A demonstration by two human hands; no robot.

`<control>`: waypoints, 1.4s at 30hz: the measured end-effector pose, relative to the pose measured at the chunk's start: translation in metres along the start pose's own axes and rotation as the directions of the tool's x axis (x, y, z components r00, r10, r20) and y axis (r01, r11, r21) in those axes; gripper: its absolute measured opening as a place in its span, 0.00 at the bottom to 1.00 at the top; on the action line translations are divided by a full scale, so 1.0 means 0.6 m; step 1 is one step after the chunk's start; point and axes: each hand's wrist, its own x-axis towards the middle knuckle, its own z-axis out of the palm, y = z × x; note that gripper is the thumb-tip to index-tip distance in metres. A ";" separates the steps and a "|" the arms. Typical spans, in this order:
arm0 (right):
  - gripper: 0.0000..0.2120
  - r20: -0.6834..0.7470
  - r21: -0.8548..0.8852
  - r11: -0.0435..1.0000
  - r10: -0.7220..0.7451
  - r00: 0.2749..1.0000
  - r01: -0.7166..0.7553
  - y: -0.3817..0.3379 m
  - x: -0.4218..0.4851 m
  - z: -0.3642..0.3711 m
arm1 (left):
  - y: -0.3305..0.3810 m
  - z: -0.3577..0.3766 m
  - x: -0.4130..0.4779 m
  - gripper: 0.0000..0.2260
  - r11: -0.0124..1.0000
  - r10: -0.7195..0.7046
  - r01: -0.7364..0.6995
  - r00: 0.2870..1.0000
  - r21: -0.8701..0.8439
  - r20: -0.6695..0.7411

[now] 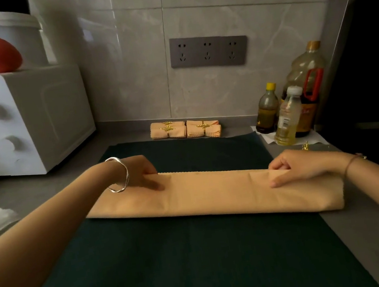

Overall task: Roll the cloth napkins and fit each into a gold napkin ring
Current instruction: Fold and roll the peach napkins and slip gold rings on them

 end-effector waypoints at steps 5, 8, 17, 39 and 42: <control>0.06 -0.078 -0.044 0.999 0.014 0.997 -0.018 0.026 0.042 0.014 | -0.020 0.028 0.047 0.11 1.000 0.007 -0.009 0.997 -0.025 -0.074; 0.05 -0.125 -0.032 0.999 0.009 0.992 -0.014 0.034 0.057 0.022 | -0.021 0.039 0.065 0.11 0.998 -0.016 0.008 0.993 -0.062 -0.120; 0.03 -0.307 -0.027 0.996 0.070 0.949 -0.082 0.039 0.086 0.037 | -0.018 0.043 0.096 0.15 0.985 -0.130 0.149 0.971 0.082 -0.199; 0.19 -0.511 -0.015 0.991 0.108 0.852 -0.135 -0.062 0.107 0.089 | 0.124 0.150 0.121 0.26 0.992 0.055 -0.032 0.978 0.120 -0.199; 0.21 -0.392 -0.064 0.990 0.094 0.915 -0.129 -0.123 0.135 0.119 | 0.124 0.150 0.119 0.25 0.994 0.057 -0.035 0.976 0.107 -0.210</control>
